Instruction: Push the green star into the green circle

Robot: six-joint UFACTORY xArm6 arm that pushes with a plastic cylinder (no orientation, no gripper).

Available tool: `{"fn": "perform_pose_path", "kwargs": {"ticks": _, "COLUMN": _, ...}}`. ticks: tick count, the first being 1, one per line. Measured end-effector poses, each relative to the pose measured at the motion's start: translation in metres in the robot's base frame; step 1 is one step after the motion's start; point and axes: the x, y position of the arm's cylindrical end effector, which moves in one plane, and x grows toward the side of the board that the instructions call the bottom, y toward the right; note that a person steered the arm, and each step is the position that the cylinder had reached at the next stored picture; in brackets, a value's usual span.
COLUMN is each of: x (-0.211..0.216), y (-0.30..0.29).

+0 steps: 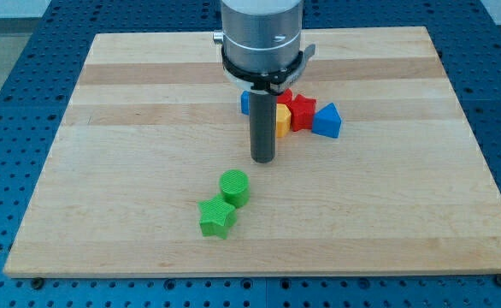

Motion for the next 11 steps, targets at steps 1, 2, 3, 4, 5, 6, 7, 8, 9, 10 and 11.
{"fn": "perform_pose_path", "kwargs": {"ticks": 1, "x": 0.006, "y": -0.013}}
{"fn": "perform_pose_path", "kwargs": {"ticks": 2, "x": 0.006, "y": -0.042}}
{"fn": "perform_pose_path", "kwargs": {"ticks": 3, "x": 0.006, "y": -0.086}}
{"fn": "perform_pose_path", "kwargs": {"ticks": 4, "x": 0.021, "y": -0.121}}
{"fn": "perform_pose_path", "kwargs": {"ticks": 5, "x": 0.059, "y": -0.125}}
{"fn": "perform_pose_path", "kwargs": {"ticks": 6, "x": 0.099, "y": -0.125}}
{"fn": "perform_pose_path", "kwargs": {"ticks": 7, "x": 0.111, "y": -0.106}}
{"fn": "perform_pose_path", "kwargs": {"ticks": 8, "x": 0.109, "y": -0.076}}
{"fn": "perform_pose_path", "kwargs": {"ticks": 9, "x": 0.104, "y": -0.050}}
{"fn": "perform_pose_path", "kwargs": {"ticks": 10, "x": 0.090, "y": -0.037}}
{"fn": "perform_pose_path", "kwargs": {"ticks": 11, "x": 0.070, "y": -0.028}}
